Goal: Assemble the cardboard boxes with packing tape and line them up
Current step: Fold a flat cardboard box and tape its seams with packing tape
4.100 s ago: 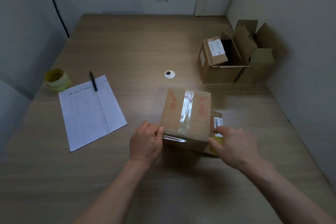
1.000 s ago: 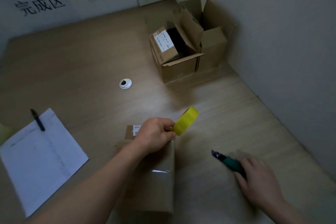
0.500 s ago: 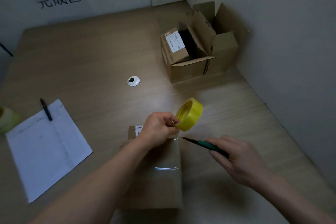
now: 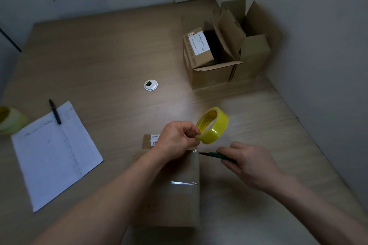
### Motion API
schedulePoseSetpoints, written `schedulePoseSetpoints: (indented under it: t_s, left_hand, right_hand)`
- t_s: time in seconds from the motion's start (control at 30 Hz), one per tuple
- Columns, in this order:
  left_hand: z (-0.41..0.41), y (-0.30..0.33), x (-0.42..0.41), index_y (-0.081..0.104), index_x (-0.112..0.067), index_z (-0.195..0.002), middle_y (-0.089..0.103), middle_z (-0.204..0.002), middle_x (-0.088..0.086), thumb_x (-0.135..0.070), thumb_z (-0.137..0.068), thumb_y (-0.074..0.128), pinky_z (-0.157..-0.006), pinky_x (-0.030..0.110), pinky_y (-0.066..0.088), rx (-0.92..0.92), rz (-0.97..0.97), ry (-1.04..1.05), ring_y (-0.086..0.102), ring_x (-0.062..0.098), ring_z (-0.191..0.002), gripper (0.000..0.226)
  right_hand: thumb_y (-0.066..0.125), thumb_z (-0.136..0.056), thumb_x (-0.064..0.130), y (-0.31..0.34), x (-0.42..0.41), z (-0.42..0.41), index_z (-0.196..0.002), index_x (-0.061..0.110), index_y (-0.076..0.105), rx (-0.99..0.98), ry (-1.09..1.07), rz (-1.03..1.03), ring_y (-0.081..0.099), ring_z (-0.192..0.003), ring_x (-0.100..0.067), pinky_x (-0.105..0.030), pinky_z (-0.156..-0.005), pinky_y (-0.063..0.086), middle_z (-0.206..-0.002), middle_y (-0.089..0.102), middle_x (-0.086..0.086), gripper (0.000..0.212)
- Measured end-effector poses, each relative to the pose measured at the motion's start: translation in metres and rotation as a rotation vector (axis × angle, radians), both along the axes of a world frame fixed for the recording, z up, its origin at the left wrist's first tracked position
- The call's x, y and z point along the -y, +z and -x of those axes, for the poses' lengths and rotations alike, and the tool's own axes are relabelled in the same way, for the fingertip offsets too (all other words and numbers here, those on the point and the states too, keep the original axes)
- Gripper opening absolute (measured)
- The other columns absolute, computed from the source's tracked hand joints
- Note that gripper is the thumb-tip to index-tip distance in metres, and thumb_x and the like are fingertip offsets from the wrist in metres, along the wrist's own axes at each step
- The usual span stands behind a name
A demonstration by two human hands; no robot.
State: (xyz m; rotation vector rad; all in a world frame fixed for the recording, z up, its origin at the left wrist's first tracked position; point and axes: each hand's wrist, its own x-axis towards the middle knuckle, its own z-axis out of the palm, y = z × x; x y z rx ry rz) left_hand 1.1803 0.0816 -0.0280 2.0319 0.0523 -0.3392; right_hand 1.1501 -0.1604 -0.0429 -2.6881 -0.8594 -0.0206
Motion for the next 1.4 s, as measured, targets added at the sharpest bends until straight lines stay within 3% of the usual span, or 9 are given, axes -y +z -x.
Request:
schedulePoseSetpoints:
  t_s: [0.3,0.53,0.87,0.97,1.07,1.13,1.23,1.33,1.4]
  left_hand:
    - [0.000,-0.001,0.000,0.068,-0.031,-0.068,0.056,-0.054,-0.015,-0.004,-0.071,0.076,-0.059,0.020,0.041,0.003,-0.147,0.005,0.049,0.000,-0.050,0.029]
    - [-0.002,-0.003,0.003,0.066,-0.030,-0.072,0.058,-0.062,-0.008,-0.006,-0.074,0.071,-0.060,0.019,0.038,0.045,-0.296,0.130,0.057,0.016,-0.064,0.024]
    - [0.003,-0.001,-0.002,0.063,-0.031,-0.072,0.056,-0.054,-0.012,-0.004,-0.074,0.075,-0.058,0.016,0.040,0.133,-0.115,0.347,0.051,0.002,-0.052,0.030]
    - [0.002,0.003,-0.002,0.063,-0.031,-0.069,0.054,-0.051,-0.013,-0.002,-0.073,0.076,-0.059,0.018,0.041,0.131,-0.075,0.378,0.050,0.000,-0.049,0.031]
    - [0.000,0.013,-0.004,0.064,-0.030,-0.067,0.059,-0.056,-0.011,-0.002,-0.072,0.076,-0.065,0.024,0.046,0.099,0.001,0.446,0.053,0.005,-0.054,0.031]
    - [0.000,0.024,-0.007,0.067,-0.029,-0.068,0.064,-0.061,-0.007,0.000,-0.072,0.077,-0.069,0.029,0.049,0.100,0.089,0.495,0.058,0.012,-0.059,0.030]
    - [0.008,0.048,-0.012,0.069,-0.022,-0.073,0.066,-0.065,0.002,0.004,-0.074,0.076,-0.064,0.025,0.047,0.072,0.211,0.458,0.057,0.012,-0.058,0.027]
    - [0.017,0.071,-0.014,0.068,-0.020,-0.073,0.062,-0.062,0.002,0.008,-0.075,0.072,-0.059,0.023,0.042,0.005,0.225,0.294,0.052,0.012,-0.054,0.028]
    - [0.022,0.091,-0.013,0.070,-0.017,-0.076,0.065,-0.065,0.005,0.008,-0.076,0.072,-0.063,0.025,0.046,-0.041,0.261,0.145,0.057,0.014,-0.060,0.025]
  right_hand:
    - [0.062,-0.079,0.047,-0.058,0.058,0.038,-0.117,0.026,0.069,-0.090,-0.385,0.248,0.060,-0.085,-0.030,-0.038,-0.068,0.049,-0.097,0.061,-0.004,0.044]
    - [0.053,-0.089,0.047,0.002,-0.070,0.042,-0.122,0.022,0.069,-0.244,-0.378,-0.608,0.062,-0.087,-0.003,-0.018,-0.078,0.048,-0.103,0.063,0.013,0.044]
    - [0.050,-0.100,0.019,-0.017,-0.107,0.024,-0.082,0.015,0.073,-0.701,-0.473,-0.847,0.062,-0.076,-0.003,-0.020,-0.069,0.048,-0.077,0.070,0.011,0.030]
    - [0.042,-0.104,0.020,-0.010,-0.106,0.019,-0.078,0.013,0.069,-0.769,-0.485,-0.750,0.059,-0.076,-0.003,-0.017,-0.066,0.044,-0.072,0.066,0.010,0.039]
    - [0.024,-0.101,0.059,-0.001,-0.096,0.017,-0.108,0.025,0.069,-0.854,-0.437,-0.445,0.058,-0.108,-0.007,-0.025,-0.094,0.042,-0.110,0.068,0.010,0.056]
    - [0.022,-0.095,0.067,0.010,-0.085,0.018,-0.136,0.032,0.056,-0.728,-0.573,-0.499,0.047,-0.133,-0.011,-0.032,-0.113,0.033,-0.142,0.055,0.005,0.064]
    - [0.042,-0.090,0.058,0.057,-0.070,0.023,-0.147,0.024,0.043,-0.214,-0.636,-0.683,0.039,-0.139,-0.012,-0.034,-0.114,0.031,-0.149,0.044,0.005,0.066]
    - [0.058,-0.084,0.050,0.102,-0.066,0.014,-0.147,0.020,0.042,0.173,-0.320,-0.381,0.030,-0.145,-0.018,-0.038,-0.115,0.025,-0.152,0.041,-0.001,0.072]
    - [0.054,-0.085,0.054,0.123,-0.072,0.003,-0.144,0.024,0.046,0.183,-0.138,-0.142,0.031,-0.145,-0.019,-0.044,-0.118,0.022,-0.148,0.048,0.002,0.067]
